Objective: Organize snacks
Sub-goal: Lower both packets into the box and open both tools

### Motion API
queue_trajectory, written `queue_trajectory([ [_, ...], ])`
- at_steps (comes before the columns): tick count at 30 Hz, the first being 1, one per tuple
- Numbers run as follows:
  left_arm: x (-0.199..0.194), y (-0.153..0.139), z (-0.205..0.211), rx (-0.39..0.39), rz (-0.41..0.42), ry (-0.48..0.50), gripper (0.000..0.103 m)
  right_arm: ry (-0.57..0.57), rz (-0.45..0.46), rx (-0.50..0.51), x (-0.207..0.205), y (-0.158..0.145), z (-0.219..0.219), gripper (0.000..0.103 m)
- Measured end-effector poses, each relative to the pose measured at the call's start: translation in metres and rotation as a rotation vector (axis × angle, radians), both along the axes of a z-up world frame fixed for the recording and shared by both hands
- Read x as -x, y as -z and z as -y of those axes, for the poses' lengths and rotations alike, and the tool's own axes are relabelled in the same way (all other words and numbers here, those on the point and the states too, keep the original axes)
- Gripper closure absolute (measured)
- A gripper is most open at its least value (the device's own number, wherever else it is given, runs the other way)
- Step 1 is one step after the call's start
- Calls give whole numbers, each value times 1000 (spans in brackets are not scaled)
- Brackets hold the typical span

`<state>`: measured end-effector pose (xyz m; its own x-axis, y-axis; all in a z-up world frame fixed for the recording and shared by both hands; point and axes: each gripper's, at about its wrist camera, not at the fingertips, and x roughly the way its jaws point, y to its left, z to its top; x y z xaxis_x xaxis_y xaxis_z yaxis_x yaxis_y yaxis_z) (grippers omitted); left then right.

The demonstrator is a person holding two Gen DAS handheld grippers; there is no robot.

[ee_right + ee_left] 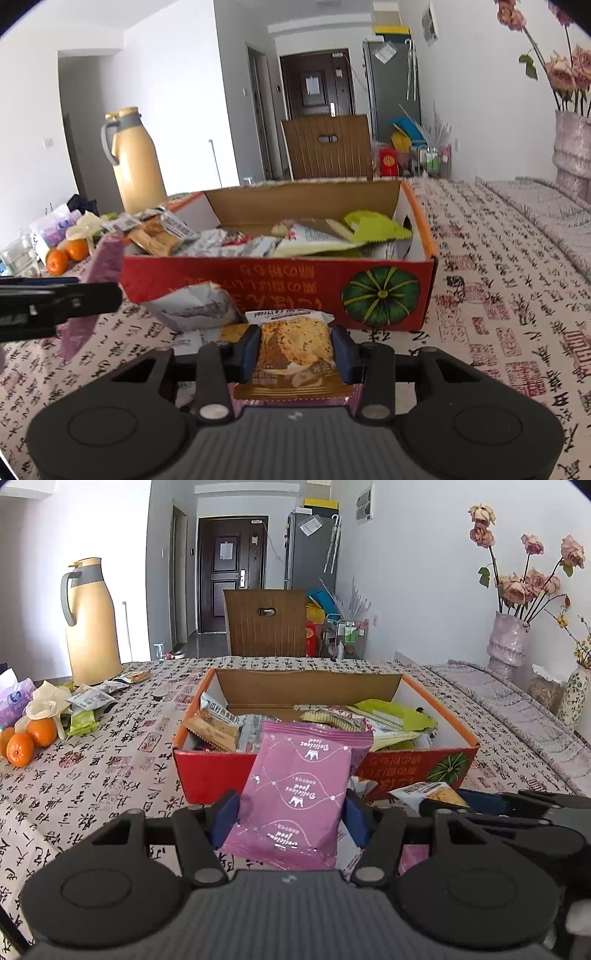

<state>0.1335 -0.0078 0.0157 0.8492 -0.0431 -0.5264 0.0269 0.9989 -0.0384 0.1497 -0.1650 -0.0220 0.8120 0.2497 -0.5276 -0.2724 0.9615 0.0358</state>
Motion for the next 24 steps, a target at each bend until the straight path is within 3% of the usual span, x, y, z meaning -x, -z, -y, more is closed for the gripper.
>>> queue_trajectory([
  [9,-8,-16,1,6,31,0,42,1,80,-17,8,-29,1,62],
  [24,-51,-34,-3,10,56,-11,42,0,126,-12,-37,-53,-14,62],
])
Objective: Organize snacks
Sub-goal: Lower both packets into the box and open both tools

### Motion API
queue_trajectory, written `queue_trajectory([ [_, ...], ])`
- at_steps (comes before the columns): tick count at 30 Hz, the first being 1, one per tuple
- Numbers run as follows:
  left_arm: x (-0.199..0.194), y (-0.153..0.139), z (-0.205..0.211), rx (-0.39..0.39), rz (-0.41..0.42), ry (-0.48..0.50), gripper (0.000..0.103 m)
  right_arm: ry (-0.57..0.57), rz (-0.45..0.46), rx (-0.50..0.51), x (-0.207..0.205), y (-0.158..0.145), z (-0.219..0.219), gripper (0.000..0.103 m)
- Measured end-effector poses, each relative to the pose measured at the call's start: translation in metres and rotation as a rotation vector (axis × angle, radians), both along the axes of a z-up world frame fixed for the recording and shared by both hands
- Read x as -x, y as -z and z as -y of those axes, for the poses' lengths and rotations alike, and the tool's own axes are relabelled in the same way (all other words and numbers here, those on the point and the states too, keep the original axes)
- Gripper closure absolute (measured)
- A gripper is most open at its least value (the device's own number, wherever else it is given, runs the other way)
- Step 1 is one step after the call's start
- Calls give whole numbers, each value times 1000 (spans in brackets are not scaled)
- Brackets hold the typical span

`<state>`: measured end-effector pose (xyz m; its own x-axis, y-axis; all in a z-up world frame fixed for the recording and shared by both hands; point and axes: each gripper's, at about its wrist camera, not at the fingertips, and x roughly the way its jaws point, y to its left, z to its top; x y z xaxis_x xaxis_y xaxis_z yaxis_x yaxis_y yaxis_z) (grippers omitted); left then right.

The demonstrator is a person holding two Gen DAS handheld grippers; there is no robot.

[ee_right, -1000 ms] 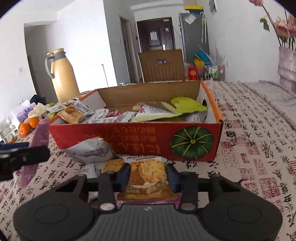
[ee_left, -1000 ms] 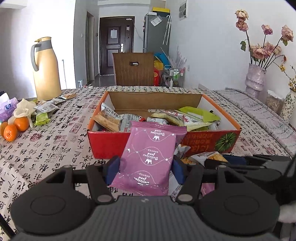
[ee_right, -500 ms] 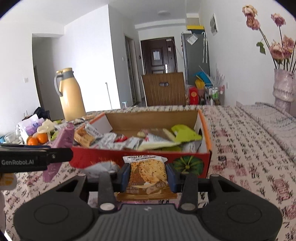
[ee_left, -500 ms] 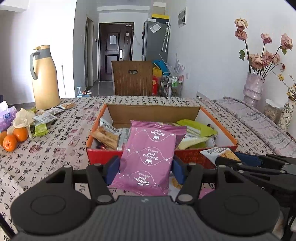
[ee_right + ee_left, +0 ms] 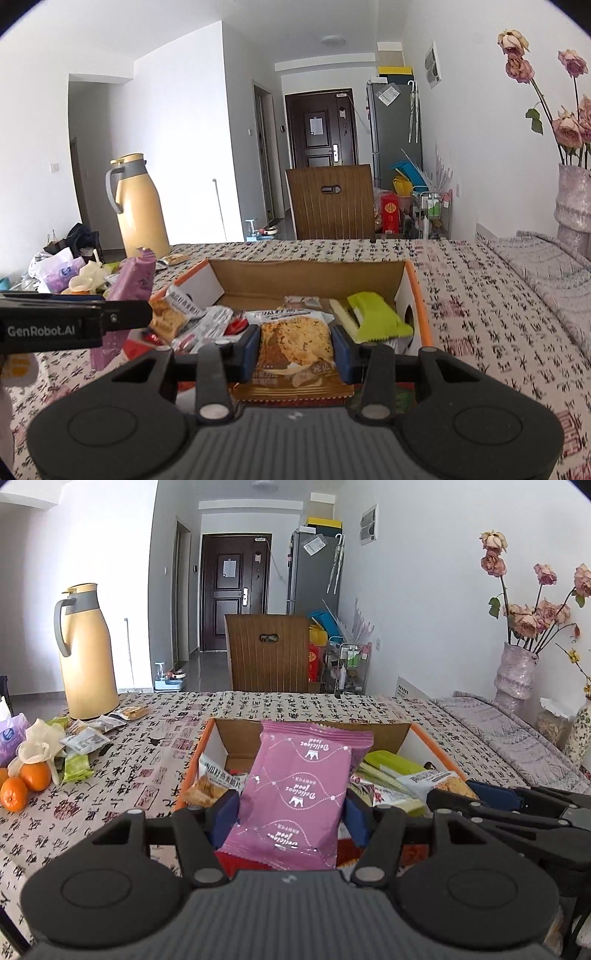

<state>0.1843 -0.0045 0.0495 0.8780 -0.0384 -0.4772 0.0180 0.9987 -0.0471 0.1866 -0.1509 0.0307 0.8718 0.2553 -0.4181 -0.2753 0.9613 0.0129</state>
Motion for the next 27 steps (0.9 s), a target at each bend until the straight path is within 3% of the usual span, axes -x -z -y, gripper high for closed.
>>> queue_trajectory([
  [16,-72,-1,8,0,0,6,42,23,10,18,-73,-1,-1,62],
  [27,-107,37,-10,46,-80,-9,42,29,-29,-5,-99,28,8,62],
])
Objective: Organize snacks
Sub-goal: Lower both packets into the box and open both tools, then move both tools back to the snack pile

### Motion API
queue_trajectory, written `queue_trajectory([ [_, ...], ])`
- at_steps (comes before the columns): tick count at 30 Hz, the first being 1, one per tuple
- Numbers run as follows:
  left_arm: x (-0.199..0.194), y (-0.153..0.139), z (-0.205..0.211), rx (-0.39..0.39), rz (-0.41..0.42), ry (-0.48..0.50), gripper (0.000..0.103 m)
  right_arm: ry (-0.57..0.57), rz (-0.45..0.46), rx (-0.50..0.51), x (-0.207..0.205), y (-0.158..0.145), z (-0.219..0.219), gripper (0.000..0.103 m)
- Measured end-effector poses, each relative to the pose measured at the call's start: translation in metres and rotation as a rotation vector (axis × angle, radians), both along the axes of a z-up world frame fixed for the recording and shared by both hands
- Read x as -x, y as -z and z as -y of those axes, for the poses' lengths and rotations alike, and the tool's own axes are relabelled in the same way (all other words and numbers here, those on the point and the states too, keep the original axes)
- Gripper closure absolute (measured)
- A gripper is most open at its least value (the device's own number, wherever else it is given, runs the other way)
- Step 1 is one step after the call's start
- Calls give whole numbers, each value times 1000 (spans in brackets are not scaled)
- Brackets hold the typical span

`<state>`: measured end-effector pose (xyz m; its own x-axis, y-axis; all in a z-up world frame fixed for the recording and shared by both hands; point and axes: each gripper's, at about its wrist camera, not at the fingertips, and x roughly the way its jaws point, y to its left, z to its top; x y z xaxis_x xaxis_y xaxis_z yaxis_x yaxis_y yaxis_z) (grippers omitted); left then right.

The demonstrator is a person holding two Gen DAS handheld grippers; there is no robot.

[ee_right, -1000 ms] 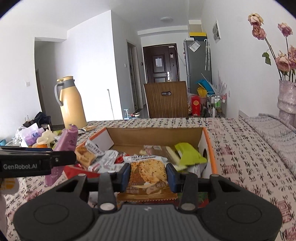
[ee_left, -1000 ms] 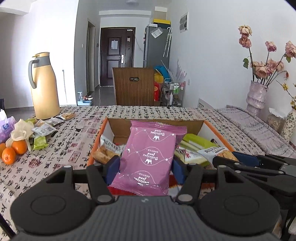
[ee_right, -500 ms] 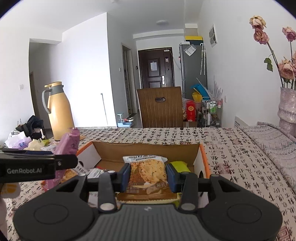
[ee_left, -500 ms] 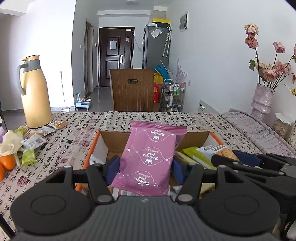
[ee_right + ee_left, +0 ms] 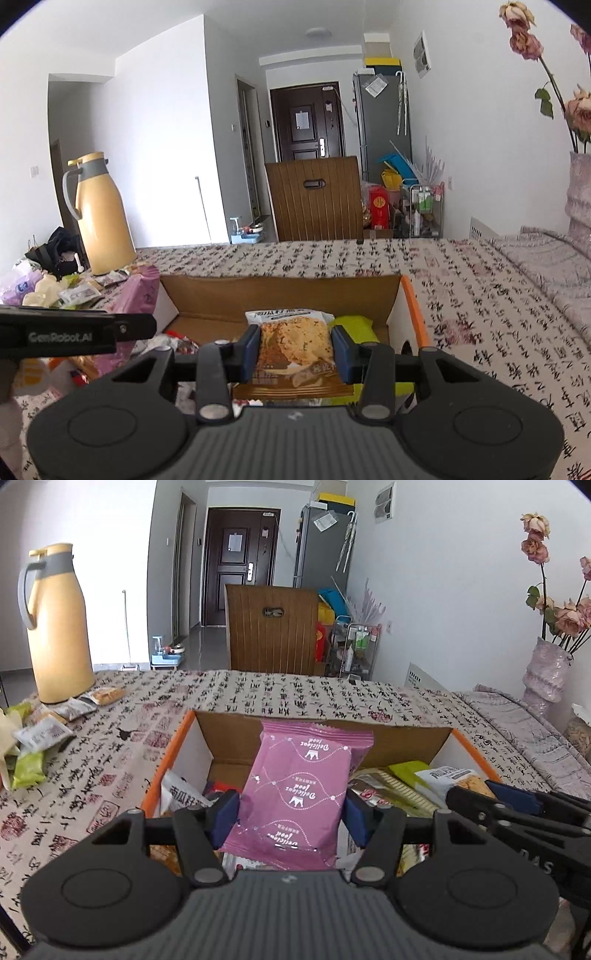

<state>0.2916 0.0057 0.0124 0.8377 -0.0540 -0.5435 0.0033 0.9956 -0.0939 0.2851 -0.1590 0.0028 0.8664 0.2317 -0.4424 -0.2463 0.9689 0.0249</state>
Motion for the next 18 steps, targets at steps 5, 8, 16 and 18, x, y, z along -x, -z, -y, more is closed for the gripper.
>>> queue_trajectory([
  [5,4,1,-6,38,20,25,32,6,-3,-8,2,3,1,58],
  [8,9,-3,-6,34,50,0,7,13,-2,-13,3,3,3,32],
  [16,9,-4,-8,27,60,-54,0,40,16,-29,9,2,6,0],
  [18,9,-4,-8,23,61,-54,0,43,16,-27,10,2,6,0],
])
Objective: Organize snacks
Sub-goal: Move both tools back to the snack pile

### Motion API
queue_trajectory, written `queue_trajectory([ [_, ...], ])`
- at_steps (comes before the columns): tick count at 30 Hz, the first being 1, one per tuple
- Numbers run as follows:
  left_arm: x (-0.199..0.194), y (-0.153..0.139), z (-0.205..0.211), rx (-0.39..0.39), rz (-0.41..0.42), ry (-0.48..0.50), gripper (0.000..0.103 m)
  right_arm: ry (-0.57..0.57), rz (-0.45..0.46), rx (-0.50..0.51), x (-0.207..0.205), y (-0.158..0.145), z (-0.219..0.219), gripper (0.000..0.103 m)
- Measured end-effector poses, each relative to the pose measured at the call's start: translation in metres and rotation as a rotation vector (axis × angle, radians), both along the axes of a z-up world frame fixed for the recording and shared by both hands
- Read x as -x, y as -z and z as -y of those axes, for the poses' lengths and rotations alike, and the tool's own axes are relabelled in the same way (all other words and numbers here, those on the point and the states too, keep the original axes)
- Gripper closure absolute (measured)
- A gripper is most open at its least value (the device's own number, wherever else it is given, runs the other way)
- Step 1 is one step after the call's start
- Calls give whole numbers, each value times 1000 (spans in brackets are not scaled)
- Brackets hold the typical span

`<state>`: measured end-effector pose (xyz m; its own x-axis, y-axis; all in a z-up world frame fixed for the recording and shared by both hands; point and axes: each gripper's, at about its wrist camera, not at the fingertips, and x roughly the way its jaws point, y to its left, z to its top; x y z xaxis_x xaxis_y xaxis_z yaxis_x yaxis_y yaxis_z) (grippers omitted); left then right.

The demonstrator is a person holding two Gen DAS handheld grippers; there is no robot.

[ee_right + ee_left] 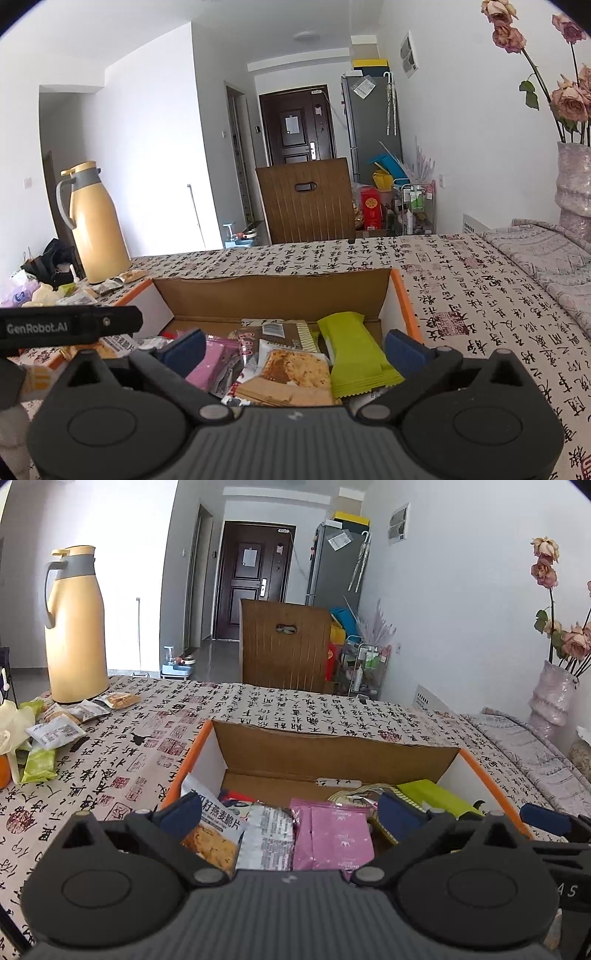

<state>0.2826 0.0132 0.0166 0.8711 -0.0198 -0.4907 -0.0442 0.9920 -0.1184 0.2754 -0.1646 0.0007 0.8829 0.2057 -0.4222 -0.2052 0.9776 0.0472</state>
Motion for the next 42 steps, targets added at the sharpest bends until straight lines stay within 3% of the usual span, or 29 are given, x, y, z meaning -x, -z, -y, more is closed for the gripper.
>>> queue_trajectory([
  [9,2,-1,1,-2,7,-10,0,-1,5,13,-1,-1,-3,0],
  [23,42,-32,-2,-4,76,-26,0,8,42,32,32,-24,-5,0],
  [42,103,-14,-15,-13,62,-19,0,15,-7,43,96,-9,-10,0],
])
